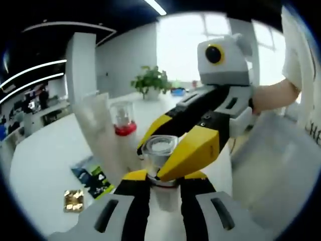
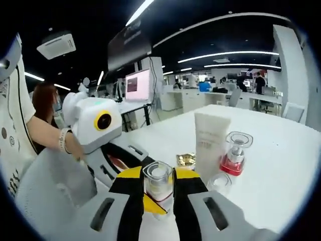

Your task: Arrange the skincare products in the storage area until every visible bottle or jar stands upright without overlapping.

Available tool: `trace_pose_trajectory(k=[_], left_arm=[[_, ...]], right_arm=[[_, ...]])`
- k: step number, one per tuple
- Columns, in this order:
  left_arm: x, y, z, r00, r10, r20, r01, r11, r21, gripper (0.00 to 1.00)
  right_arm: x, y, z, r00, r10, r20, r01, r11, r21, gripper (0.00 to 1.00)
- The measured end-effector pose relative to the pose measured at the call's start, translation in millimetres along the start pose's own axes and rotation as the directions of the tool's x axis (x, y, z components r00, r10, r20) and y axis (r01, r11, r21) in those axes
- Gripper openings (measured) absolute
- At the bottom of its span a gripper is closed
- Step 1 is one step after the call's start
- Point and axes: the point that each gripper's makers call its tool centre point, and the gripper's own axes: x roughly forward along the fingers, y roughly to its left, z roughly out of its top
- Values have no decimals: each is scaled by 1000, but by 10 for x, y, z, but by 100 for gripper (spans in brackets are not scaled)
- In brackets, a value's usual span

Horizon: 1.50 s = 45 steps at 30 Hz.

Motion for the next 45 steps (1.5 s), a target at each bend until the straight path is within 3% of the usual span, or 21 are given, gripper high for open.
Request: trace_pose_trajectory(k=[14,20,23,27,36,45], left_arm=[[118,37,-267,1000,4,-25,-3,999,35,20],[119,70,-226,1000,13,16,-13,999,32,20],[121,52,-221,1000,10,23,-12,996,84,22],[130,77,-242,1000,19,9,-19,997,72,22],[138,104,-254,1000,30,-1,-29,998,61,26],[127,97,-306,998,40,-57,-35,995,92,29]], right_arm=[[78,-57,-278,999,-23,-35,22,999,-30,21],[84,-79,-250,999,-32,-22,31,999,-37,21],[75,-77,-255,999,-41,-19,41,999,-28,22],[60,-111,-264,999,-47,-12,47,999,11,23],[57,-99,-309,997,-56,-47,56,998,-10,24],[-214,-212,-257,995,-90,-49,91,996,9,23]])
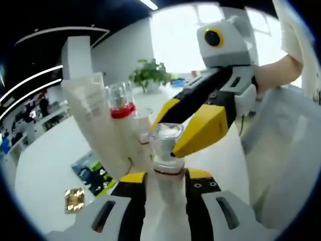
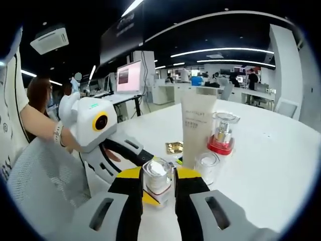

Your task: Arrange the skincare products in the storage area until every visible bottle or jar stands upright without overlapping.

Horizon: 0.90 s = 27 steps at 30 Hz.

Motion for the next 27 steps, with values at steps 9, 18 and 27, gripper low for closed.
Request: trace_pose_trajectory(k=[9,18,27], left_arm=[[8,-21,-34,1000,-6,-23,6,1000,-4,27],[5,-25,-54,999,-8,-36,9,1000,11,23],[1,-16,-65,999,-6,-40,7,1000,6,25]], right_arm=[[-140,-50,-35,1000,-18,-10,18,999,35,23],[20,76,-39,999,36,-33,-36,999,-3,22],[1,55,-89,998,34,-52,-35,999,-16,21]])
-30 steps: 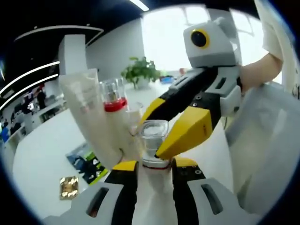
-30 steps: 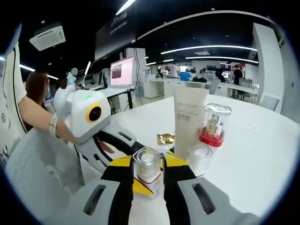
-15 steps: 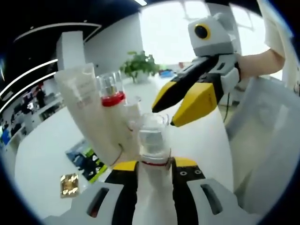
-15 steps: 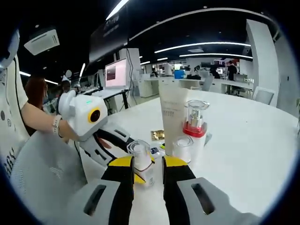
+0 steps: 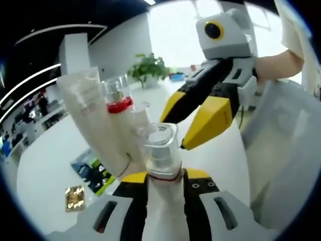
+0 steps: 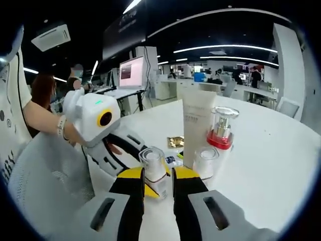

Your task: Arrange the skincare products in the storage area until every visible bottle or jar stands upright without overlapping.

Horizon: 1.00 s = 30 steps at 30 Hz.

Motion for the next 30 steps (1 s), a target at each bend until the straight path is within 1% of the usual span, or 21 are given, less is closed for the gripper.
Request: trace_pose_trajectory(k=[4,7,10,11,13,14,15,16,19,23,25,30], left_arm=[[1,5,-7,1000,6,-3,-6,1000,-1,26],[-6,-4,-20,1000,4,-12,-4,1000,-7,31],[-15,-9,-102,999,4,-52,-5,1000,-11,39],[-25,14,-137,997,16,-70,-16,1000,-3,39],[-45,50,-177,995,33,-92,-34,999,-9,38],[-47,62,-178,995,38,-94,-40,999,-18,37],[-55,80,-188,994,47,-103,-50,998,-34,37],[-57,93,-193,993,49,-107,-54,998,-38,36],[-71,84,-222,990,51,-129,-60,996,-68,34],[-52,53,-262,986,45,-159,-60,994,-87,34],[-47,52,-285,984,49,-172,-65,994,-88,33],[-53,71,-324,979,60,-197,-84,990,-117,31]], right_arm=[[-25,-15,-15,1000,-5,-5,5,1000,2,21],[-57,-42,-67,1000,-6,-22,6,1000,-2,21],[-98,-117,-176,998,-23,-58,23,1000,-15,21],[-107,-138,-202,997,-28,-66,27,1000,-14,21],[-127,-205,-258,996,-42,-81,42,999,-8,22],[-132,-239,-319,993,-43,-107,44,999,6,22],[-133,-285,-356,991,-58,-123,59,998,6,23],[-129,-352,-385,988,-80,-133,79,997,-12,23],[-92,-464,-412,983,-115,-146,114,993,-19,23],[36,-560,-505,974,-129,-189,125,992,-28,25],[88,-587,-551,971,-136,-197,132,991,-32,25],[190,-608,-684,964,-125,-233,124,992,-20,25]])
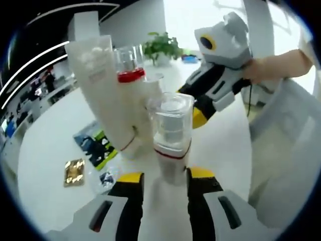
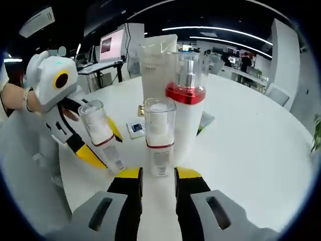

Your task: Arrange the skincare products in the storage area until every visible bottle or jar stands upright without overlapping.

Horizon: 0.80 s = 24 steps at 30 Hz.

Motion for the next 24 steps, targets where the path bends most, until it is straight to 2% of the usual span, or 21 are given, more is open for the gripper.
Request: trace_pose_trajectory(k=[6,14,24], left_arm=[[23,11,-74,1000,5,-30,-5,1000,-6,31],[50,48,-74,999,8,-37,-9,1000,-27,29],[112,87,-119,998,12,-60,-15,999,-50,22]], right_arm=[[39,16,-20,1000,15,3,-15,1000,21,23],[52,-94,-32,1000,1,1,-1,999,34,22],[50,-148,-62,1000,3,-3,-3,999,45,18]])
